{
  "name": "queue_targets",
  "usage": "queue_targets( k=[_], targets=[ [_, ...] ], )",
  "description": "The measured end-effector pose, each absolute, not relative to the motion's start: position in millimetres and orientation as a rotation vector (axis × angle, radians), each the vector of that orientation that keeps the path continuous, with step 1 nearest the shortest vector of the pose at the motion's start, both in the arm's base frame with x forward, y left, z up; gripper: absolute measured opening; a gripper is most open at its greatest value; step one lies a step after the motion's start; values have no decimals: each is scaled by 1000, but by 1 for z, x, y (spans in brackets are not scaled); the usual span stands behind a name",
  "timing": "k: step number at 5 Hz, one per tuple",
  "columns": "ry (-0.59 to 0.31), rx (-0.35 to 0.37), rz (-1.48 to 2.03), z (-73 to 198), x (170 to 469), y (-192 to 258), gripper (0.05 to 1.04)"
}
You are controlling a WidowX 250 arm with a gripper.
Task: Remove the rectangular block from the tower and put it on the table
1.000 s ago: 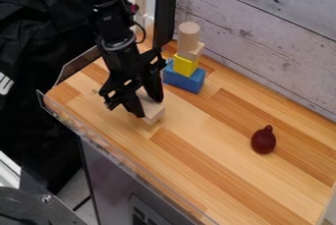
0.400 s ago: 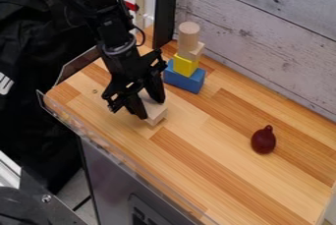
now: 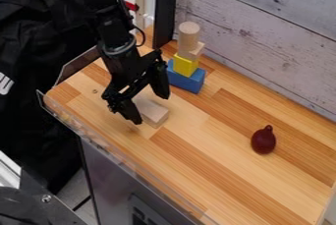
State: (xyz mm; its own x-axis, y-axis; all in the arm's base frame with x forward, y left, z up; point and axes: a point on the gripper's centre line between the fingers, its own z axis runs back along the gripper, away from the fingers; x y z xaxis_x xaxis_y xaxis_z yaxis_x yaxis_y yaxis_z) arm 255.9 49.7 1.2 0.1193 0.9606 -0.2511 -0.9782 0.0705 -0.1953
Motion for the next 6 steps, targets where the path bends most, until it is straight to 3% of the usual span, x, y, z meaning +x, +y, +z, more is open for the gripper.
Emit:
queue_targets(
  k=[1, 3, 4, 6],
  targets=[
    [60, -337, 1441, 5, 259, 51, 999],
    [4, -219, 1112, 79, 289, 37, 999],
    [68, -210, 845, 108, 289, 24, 999],
    [167, -209, 371, 131, 269, 2, 999]
  ],
)
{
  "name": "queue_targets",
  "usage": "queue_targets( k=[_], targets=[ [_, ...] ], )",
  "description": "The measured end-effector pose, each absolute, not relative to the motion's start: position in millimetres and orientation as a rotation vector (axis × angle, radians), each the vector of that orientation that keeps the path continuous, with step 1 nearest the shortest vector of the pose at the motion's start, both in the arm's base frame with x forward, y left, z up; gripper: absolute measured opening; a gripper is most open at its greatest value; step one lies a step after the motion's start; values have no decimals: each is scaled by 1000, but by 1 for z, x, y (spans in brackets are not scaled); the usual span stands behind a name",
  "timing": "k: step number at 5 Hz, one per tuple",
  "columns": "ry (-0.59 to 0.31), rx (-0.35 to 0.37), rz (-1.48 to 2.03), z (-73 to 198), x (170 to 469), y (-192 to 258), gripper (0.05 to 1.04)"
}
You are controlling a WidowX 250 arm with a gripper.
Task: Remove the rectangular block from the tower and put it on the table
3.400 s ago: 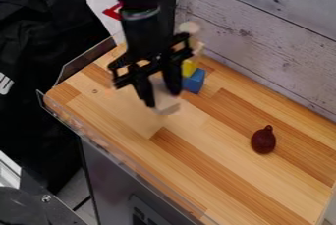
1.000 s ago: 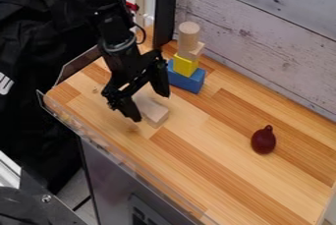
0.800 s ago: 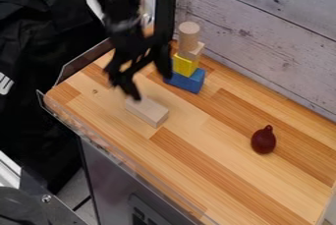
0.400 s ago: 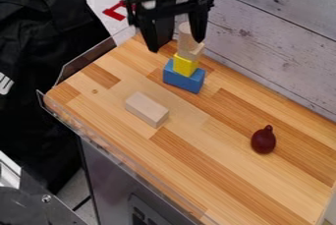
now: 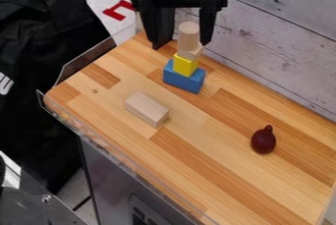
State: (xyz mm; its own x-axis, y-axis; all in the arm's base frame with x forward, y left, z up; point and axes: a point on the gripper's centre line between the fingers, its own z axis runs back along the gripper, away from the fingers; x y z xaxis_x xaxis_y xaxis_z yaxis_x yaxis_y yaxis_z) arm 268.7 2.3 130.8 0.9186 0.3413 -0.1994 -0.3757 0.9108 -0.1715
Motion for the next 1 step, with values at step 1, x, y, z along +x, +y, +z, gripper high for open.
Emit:
queue_targets(
  k=[1],
  targets=[
    [149, -157, 256, 137, 266, -7, 999]
  ],
)
